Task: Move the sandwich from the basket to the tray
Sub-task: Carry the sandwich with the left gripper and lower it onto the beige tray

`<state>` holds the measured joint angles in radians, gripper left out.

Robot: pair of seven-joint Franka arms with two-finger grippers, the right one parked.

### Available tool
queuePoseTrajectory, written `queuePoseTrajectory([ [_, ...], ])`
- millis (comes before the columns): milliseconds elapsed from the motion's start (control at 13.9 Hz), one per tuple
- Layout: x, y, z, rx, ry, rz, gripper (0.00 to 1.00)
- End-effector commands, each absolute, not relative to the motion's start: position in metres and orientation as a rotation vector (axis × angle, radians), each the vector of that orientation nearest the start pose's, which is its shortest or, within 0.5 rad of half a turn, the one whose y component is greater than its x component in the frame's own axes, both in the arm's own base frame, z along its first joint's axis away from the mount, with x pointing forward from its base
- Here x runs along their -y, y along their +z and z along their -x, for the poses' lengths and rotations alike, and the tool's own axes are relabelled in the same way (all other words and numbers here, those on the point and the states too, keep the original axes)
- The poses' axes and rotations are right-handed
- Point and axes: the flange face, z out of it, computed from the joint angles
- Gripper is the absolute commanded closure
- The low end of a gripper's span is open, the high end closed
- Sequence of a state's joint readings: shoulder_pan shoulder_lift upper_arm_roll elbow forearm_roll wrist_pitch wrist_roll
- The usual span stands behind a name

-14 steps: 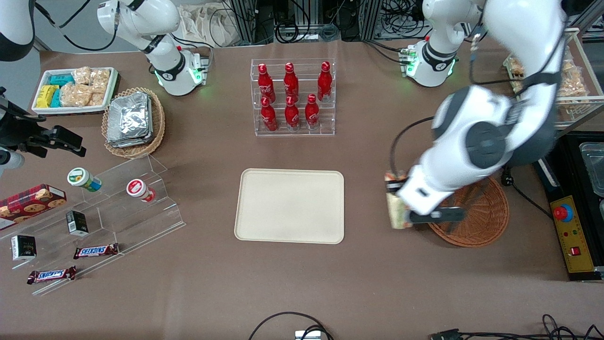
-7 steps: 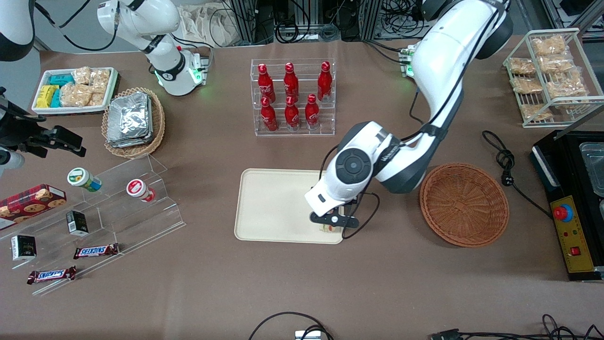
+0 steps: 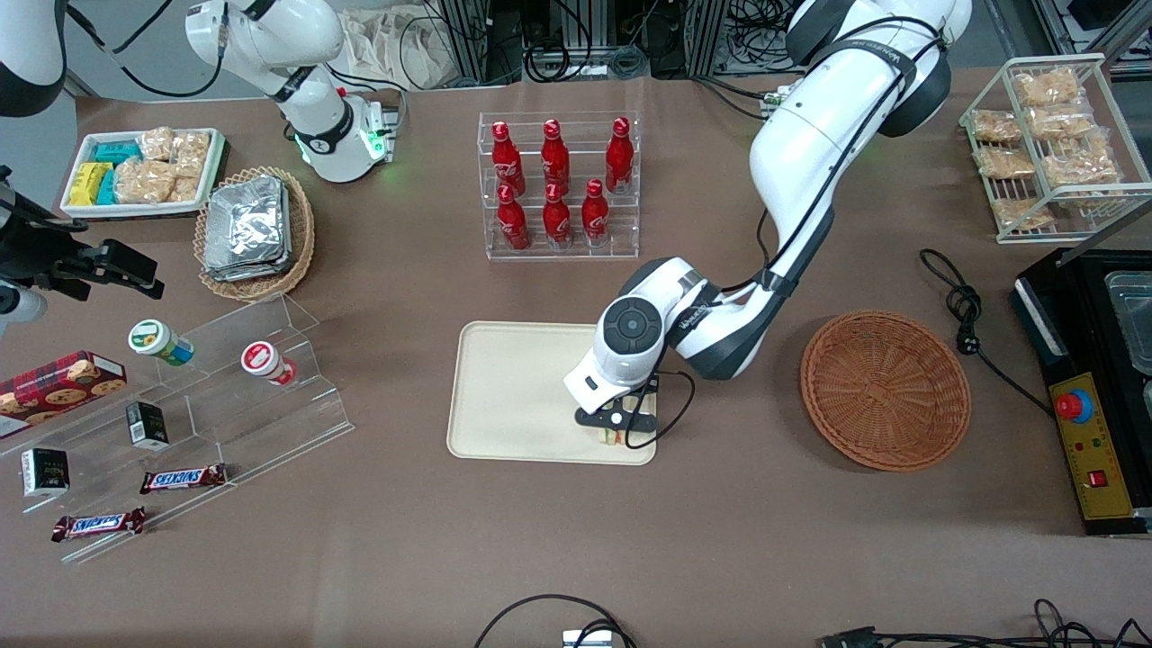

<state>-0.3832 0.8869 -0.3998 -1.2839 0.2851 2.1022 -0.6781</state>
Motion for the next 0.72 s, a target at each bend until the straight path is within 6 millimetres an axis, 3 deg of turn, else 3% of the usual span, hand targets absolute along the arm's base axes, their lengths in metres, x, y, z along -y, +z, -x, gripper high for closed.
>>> queuePoseTrajectory([
  [0,0.457,0.257,-0.59,-0.154,0.015,3.174,0.0],
  [144,0.456,0.281,-0.59,-0.092,-0.013,3.18,0.0],
  [288,0.445,0.306,-0.569,-0.05,0.065,3.09,0.0],
  [360,0.428,0.318,-0.561,-0.035,0.077,3.068,0.0],
  [505,0.375,0.341,-0.549,0.028,0.071,3.046,0.0],
  [649,0.342,0.364,-0.524,0.065,0.039,3.035,0.0],
])
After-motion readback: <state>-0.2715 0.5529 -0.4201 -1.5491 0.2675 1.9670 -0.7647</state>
